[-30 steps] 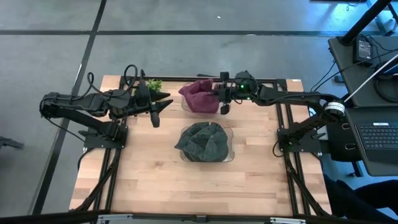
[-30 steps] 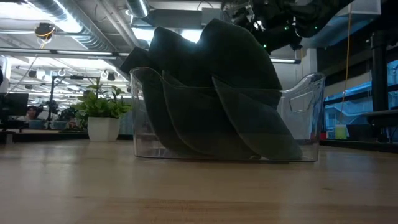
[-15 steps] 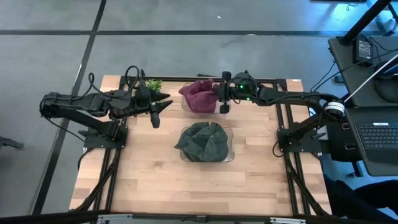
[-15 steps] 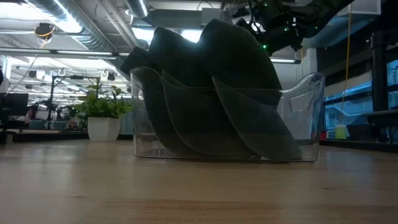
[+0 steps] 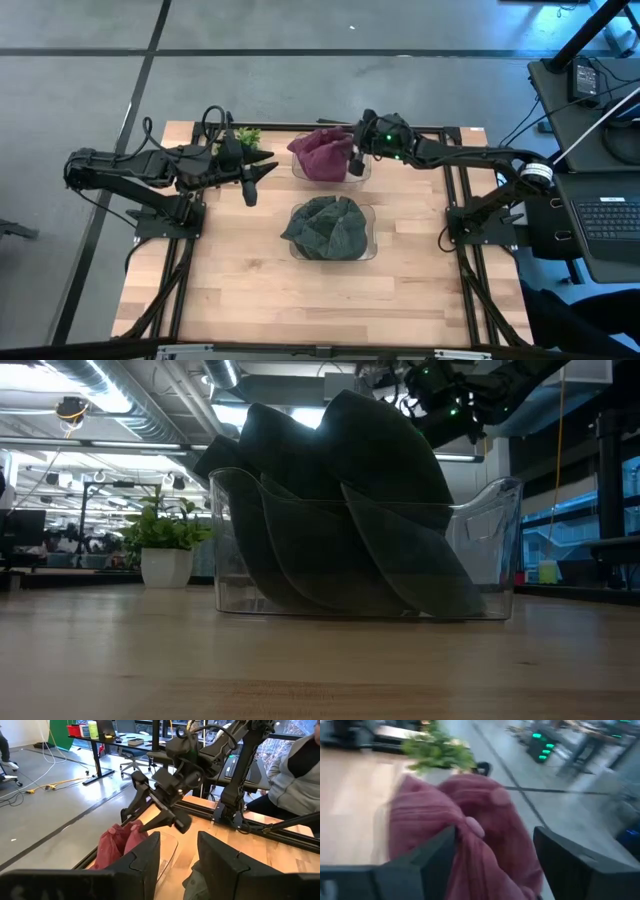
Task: Pick & Place hat
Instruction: Put the red cap into the top transparent bin, then return to Home Position
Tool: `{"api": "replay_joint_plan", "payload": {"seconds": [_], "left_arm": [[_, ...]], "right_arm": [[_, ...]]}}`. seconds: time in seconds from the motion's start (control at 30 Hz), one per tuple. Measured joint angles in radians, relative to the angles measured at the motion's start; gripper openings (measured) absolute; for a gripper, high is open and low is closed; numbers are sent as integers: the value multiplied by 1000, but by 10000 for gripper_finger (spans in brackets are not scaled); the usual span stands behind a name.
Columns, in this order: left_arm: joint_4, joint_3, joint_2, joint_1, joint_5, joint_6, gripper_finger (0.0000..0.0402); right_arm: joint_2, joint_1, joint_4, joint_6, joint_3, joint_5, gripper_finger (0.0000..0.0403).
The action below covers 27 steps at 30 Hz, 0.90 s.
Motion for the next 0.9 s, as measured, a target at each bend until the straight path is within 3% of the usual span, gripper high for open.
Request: {"api": "replay_joint_plan", "payload": {"seconds": [0.17, 0.4, 0.53, 0.67, 0.9], "left_arm": [[0, 0, 0, 0, 1, 0, 124], [-3, 0, -5, 0, -7, 1, 127], [-46, -9, -58, 0, -30, -17, 125], [-8, -121, -170, -18, -44, -35, 123], [211, -446, -358, -31, -26, -27, 127]], "right_arm": [[67, -4, 81, 43, 0, 107, 294], [63, 7, 61, 167, 38, 109, 298], [-59, 43, -104, 243, 74, 102, 298], [-241, 94, -249, 284, 40, 16, 298], [-603, 233, -327, 397, -224, -6, 298]]}}
